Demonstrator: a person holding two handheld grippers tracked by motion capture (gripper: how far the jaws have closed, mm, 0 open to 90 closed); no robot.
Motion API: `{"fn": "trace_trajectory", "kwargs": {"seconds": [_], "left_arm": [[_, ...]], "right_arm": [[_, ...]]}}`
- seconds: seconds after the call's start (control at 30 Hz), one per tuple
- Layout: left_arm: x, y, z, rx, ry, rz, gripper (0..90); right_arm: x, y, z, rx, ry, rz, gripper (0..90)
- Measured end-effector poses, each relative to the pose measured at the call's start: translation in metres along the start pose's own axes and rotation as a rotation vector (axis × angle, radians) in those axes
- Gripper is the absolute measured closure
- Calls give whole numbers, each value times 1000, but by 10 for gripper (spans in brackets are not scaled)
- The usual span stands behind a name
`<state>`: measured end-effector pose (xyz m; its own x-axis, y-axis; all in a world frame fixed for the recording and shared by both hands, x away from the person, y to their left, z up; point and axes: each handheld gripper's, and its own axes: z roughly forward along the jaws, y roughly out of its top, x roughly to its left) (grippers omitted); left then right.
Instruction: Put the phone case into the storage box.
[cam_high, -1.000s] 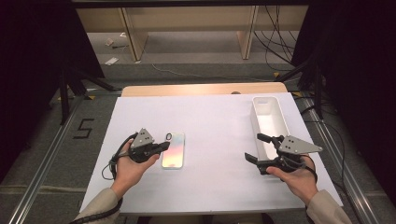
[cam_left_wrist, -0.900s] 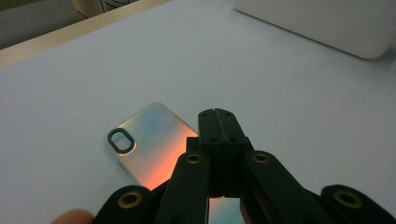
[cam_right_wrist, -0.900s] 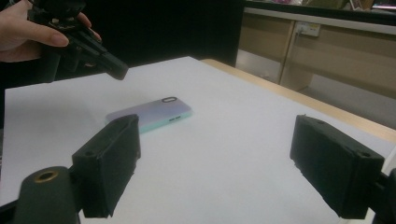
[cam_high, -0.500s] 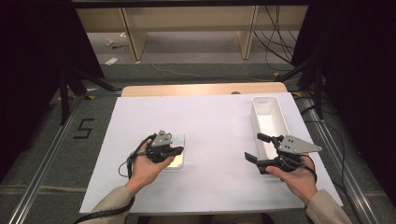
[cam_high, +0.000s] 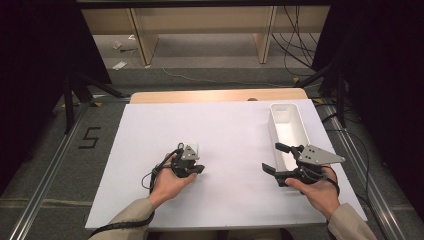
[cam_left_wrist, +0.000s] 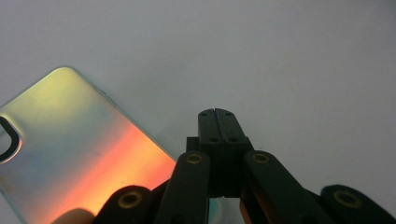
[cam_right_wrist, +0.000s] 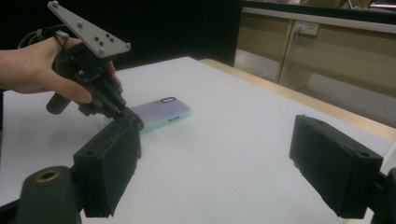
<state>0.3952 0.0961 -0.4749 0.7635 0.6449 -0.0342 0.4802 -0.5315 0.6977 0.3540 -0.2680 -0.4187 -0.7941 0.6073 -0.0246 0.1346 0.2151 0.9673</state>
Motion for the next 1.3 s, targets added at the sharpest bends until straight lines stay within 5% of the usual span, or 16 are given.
{"fn": "trace_trajectory", "kwargs": {"seconds": [0.73, 1.3], "left_arm": [[1, -6, 7, 71, 5, 25, 899], [10, -17, -7, 104, 19, 1, 899]], "right_arm": [[0, -1, 0, 7, 4, 6, 174], [0, -1, 0, 6, 1, 5, 175]]}}
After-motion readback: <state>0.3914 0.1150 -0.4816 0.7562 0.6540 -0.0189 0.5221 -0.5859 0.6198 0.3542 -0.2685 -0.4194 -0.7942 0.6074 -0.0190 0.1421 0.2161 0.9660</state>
